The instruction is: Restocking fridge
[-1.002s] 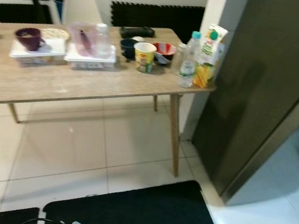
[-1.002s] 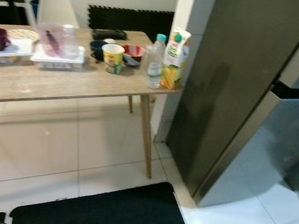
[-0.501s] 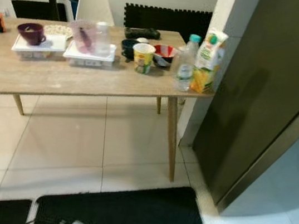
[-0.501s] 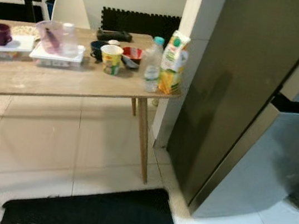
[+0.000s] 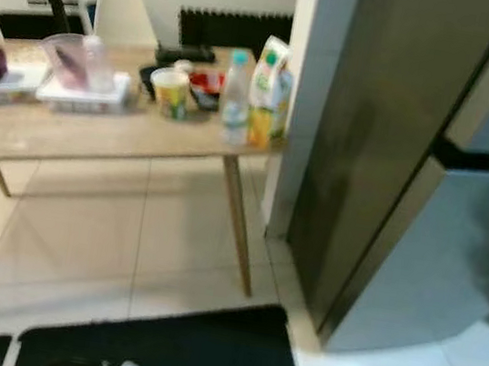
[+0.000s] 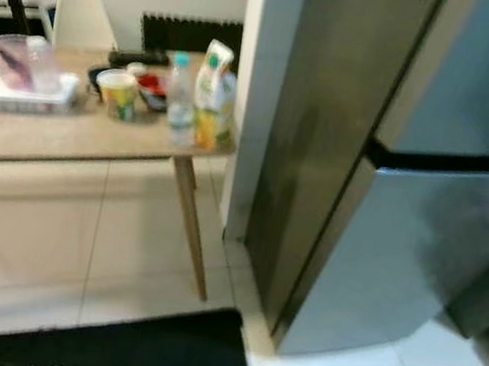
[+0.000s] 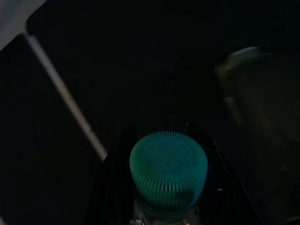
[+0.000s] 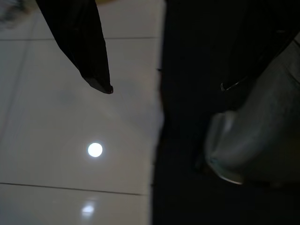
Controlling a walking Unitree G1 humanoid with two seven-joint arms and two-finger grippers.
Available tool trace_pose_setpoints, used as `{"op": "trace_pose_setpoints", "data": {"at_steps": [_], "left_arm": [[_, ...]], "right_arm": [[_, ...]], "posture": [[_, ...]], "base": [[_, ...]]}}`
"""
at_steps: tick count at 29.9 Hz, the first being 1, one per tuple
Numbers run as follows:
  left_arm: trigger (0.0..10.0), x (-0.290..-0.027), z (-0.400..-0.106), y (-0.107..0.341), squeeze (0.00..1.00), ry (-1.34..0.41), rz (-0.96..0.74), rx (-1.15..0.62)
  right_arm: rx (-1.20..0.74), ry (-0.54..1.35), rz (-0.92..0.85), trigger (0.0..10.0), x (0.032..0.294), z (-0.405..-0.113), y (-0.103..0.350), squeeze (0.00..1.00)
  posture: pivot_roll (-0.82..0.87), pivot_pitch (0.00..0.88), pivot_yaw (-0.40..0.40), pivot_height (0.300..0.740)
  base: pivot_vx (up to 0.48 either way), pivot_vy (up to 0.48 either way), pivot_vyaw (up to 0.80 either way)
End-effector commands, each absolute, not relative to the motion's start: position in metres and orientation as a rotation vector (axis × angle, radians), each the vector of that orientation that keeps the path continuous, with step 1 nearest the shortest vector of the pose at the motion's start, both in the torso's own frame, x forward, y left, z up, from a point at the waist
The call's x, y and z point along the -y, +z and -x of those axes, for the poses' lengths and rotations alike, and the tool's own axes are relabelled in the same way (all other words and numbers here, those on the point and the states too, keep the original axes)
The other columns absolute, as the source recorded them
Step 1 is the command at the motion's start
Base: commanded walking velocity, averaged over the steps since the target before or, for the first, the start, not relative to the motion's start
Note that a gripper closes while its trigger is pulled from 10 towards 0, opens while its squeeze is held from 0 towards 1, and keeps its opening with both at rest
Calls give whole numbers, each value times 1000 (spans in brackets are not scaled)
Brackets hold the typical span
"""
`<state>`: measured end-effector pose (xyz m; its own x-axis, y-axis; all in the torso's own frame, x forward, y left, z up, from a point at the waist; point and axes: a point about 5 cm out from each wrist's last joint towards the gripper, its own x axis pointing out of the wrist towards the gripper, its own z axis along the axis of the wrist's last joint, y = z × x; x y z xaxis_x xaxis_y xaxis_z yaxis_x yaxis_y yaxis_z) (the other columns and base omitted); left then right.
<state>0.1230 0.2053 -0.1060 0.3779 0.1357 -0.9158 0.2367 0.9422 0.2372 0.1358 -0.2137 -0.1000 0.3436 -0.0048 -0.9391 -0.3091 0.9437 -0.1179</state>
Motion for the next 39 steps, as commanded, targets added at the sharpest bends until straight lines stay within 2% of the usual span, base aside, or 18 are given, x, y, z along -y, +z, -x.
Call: {"op": "trace_pose_setpoints", "data": {"at_steps": [1,9,39], "left_arm": [[10000,-204,-117,-108,0,-76,-357,-1213],[10000,-206,-118,-108,0,-75,-370,-1213],[10000,-205,-121,-107,0,-69,-366,-1206]], "right_arm": [[-1206,201,278,10000,210,-136,-101,0],[-1208,202,284,10000,211,-135,-101,0],[-1199,212,285,10000,210,-140,-99,0]], "posture": [[-84,0,-18,740],[-84,0,-17,740],[-83,0,-20,740]], "base": [[0,-480,0],[0,-451,0],[0,0,0]]}}
